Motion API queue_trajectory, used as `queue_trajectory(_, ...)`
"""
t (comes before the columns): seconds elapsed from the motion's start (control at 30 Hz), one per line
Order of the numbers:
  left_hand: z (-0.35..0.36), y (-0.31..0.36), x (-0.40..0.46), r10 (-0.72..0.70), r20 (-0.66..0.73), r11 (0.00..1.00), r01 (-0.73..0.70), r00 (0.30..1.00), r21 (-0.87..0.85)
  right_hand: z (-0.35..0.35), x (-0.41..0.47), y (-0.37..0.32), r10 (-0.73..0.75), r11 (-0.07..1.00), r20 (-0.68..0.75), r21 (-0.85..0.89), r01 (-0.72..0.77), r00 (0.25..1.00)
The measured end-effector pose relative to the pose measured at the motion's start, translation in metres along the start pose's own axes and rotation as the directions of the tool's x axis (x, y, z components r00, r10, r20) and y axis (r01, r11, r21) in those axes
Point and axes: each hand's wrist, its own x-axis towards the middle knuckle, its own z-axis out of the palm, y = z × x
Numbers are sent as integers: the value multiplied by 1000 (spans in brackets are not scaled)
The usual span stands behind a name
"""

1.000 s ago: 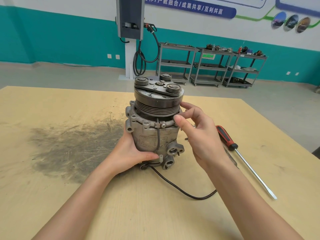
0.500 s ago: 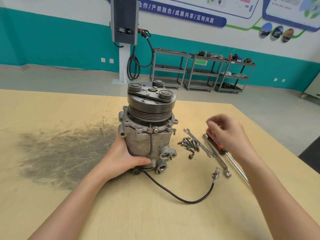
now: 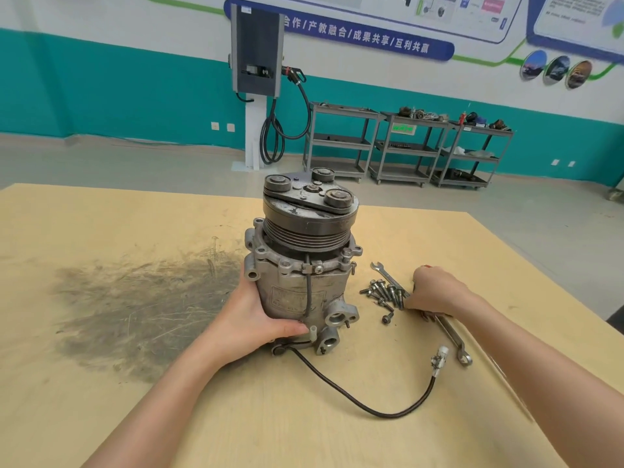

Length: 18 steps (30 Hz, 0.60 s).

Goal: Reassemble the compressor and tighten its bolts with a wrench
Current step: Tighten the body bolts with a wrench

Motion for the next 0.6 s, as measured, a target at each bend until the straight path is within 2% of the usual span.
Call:
queue_trajectory(0.17, 0, 1, 0, -5, 1, 1000, 5, 1000, 14, -9, 6, 0, 18, 999, 19, 39, -19, 1000)
queue_trajectory(0.23, 0, 1, -1, -7, 6, 1000, 7, 1000, 14, -21, 3, 3, 19, 983, -24, 182, -14, 1000)
queue_trajectory(0.27, -1, 1, -1, -10, 9, 1000, 10, 1000, 16, -29, 0, 3, 12, 944, -64, 330, 10, 998)
queue_trajectory(0.3, -1, 1, -1, -15, 10, 1000, 14, 1000, 17, -36, -5, 3, 2, 848, -97, 528, 50, 995)
queue_trajectory(0.37, -1, 1, 0, -22, 5, 1000, 22, 1000, 18, -51, -21, -1, -59, 468, -168, 866, 176, 984)
queue_trajectory(0.4, 0, 1, -1, -24, 3, 1000, 23, 1000, 16, -58, -32, -6, -102, 272, -206, 935, 227, 973)
queue_trajectory(0.43, 0, 1, -1, -21, 4, 1000, 21, 1000, 12, -64, -42, -11, -140, 103, -239, 962, 254, 961)
queue_trajectory(0.5, 0, 1, -1, -7, 4, 1000, 7, 1000, 6, -71, -60, -25, -190, -146, -265, 960, 240, 945)
queue_trajectory(0.57, 0, 1, -1, 2, 6, 1000, -2, 1000, 5, -73, -72, -38, -209, -318, -256, 930, 182, 944)
queue_trajectory(0.6, 0, 1, 0, 2, 7, 1000, -2, 1000, 5, -71, -77, -43, -209, -367, -255, 915, 166, 944)
